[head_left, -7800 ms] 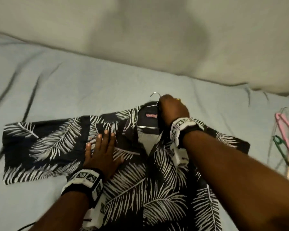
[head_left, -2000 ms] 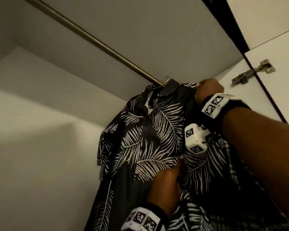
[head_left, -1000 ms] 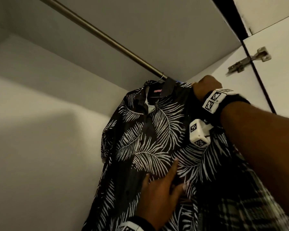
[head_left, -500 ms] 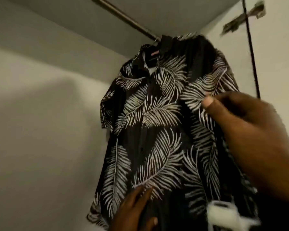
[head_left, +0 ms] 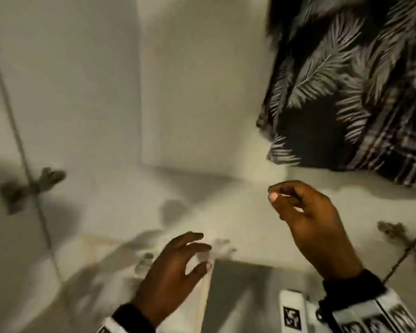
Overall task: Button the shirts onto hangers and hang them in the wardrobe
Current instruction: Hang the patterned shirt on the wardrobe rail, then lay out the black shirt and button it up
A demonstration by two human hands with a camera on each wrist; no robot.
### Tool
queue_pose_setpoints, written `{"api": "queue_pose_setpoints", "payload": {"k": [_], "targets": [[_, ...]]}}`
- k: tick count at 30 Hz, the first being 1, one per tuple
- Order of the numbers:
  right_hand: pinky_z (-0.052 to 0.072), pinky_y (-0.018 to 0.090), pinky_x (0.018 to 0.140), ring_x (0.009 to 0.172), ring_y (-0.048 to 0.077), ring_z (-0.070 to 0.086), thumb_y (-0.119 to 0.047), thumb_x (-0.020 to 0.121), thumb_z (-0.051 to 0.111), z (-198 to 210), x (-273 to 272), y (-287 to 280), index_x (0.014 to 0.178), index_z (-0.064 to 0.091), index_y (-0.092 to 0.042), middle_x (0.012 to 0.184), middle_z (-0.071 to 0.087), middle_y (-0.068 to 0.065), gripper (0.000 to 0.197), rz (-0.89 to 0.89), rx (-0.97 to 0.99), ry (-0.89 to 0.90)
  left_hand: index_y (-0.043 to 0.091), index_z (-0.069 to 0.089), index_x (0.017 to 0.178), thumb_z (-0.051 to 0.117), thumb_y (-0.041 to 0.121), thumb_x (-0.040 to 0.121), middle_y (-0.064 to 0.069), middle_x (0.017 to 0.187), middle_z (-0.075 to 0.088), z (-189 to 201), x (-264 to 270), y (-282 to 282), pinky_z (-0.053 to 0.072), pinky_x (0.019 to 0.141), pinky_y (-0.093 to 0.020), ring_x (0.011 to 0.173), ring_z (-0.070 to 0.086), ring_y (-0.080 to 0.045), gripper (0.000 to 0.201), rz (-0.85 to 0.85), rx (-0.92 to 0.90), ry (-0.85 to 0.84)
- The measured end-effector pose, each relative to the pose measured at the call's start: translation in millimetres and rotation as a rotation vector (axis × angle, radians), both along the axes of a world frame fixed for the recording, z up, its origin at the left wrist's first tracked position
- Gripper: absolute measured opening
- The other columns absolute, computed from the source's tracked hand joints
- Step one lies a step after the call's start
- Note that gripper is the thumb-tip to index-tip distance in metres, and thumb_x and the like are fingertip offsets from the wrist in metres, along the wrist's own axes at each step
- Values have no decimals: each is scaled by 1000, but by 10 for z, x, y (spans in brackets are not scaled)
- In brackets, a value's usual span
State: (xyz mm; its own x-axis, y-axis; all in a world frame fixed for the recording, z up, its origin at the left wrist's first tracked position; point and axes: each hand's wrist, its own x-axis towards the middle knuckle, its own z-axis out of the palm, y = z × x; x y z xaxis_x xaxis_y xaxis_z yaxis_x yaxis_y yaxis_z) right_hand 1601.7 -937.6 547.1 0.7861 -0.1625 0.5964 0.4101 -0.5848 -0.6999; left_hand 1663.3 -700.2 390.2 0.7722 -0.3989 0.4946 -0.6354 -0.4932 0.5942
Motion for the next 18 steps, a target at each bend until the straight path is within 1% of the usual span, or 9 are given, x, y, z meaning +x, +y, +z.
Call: {"api": "queue_pose_setpoints", "payload": {"k": [2, 4, 7, 10, 11, 12, 14, 16, 18], "targets": [[52, 29, 81, 93, 4, 65, -24, 95, 65, -413, -138, 267, 95, 70, -27, 98, 71, -18, 5, 96, 29, 164, 48, 67, 116, 51, 65, 88, 39, 139, 44, -286, -502, 455, 26, 112, -10, 136, 33, 13, 37, 103, 65, 122], [53, 28, 80, 91, 5, 66, -21, 95, 65, -807, -313, 591, 94, 70, -26, 98, 71, -16, 7, 199, 7, 283, 47, 68, 117, 48, 68, 87, 38, 140, 44, -562, -1039, 888, 32, 110, -15, 136, 34, 12, 42, 210, 94, 221], [53, 23, 77, 91, 4, 67, -19, 94, 66, -1347, -616, 1197, 95, 71, -28, 98, 72, -16, 11, 423, -82, 431, 45, 68, 120, 42, 70, 87, 33, 142, 45, -849, -1830, 1466, 32, 106, -10, 133, 37, 10, 49, 402, 125, 355], [51, 16, 76, 91, -2, 67, -22, 94, 67, -1778, -985, 1904, 95, 71, -32, 97, 71, -23, 11, 649, -208, 580, 41, 66, 124, 53, 57, 95, 24, 147, 46, -1033, -2602, 1947, 27, 107, -8, 138, 36, 2, 35, 556, 154, 447], [51, 13, 75, 90, -3, 67, -22, 94, 67, -1912, -1136, 2196, 95, 71, -34, 96, 71, -25, 12, 735, -260, 622, 40, 65, 126, 53, 53, 97, 22, 149, 45, -1098, -2885, 2128, 26, 107, -9, 139, 35, 0, 34, 618, 155, 476], [50, 11, 74, 89, -4, 67, -23, 94, 67, -2022, -1276, 2436, 95, 70, -36, 95, 70, -26, 14, 801, -315, 645, 39, 64, 127, 53, 51, 99, 20, 150, 45, -1143, -3113, 2267, 27, 107, -13, 140, 36, -3, 33, 671, 141, 504], [49, 8, 74, 88, -4, 67, -24, 94, 67, -2206, -1575, 2967, 95, 70, -38, 96, 69, -28, 15, 936, -406, 684, 38, 64, 128, 53, 50, 100, 17, 150, 46, -1218, -3619, 2587, 34, 110, -21, 139, 38, -5, 32, 791, 116, 529], [48, 9, 75, 89, -4, 66, -26, 94, 67, -2300, -1914, 3536, 96, 69, -39, 97, 69, -28, 14, 1089, -477, 706, 36, 64, 127, 54, 49, 100, 14, 150, 48, -1277, -4173, 2917, 39, 111, -28, 140, 38, -7, 32, 915, 101, 549], [50, 12, 74, 89, -4, 66, -26, 95, 66, -2331, -2270, 4115, 98, 69, -38, 96, 69, -28, 13, 1228, -536, 720, 34, 64, 128, 55, 47, 100, 13, 150, 48, -1310, -4741, 3229, 38, 111, -28, 142, 37, -8, 32, 1042, 90, 572]]}}
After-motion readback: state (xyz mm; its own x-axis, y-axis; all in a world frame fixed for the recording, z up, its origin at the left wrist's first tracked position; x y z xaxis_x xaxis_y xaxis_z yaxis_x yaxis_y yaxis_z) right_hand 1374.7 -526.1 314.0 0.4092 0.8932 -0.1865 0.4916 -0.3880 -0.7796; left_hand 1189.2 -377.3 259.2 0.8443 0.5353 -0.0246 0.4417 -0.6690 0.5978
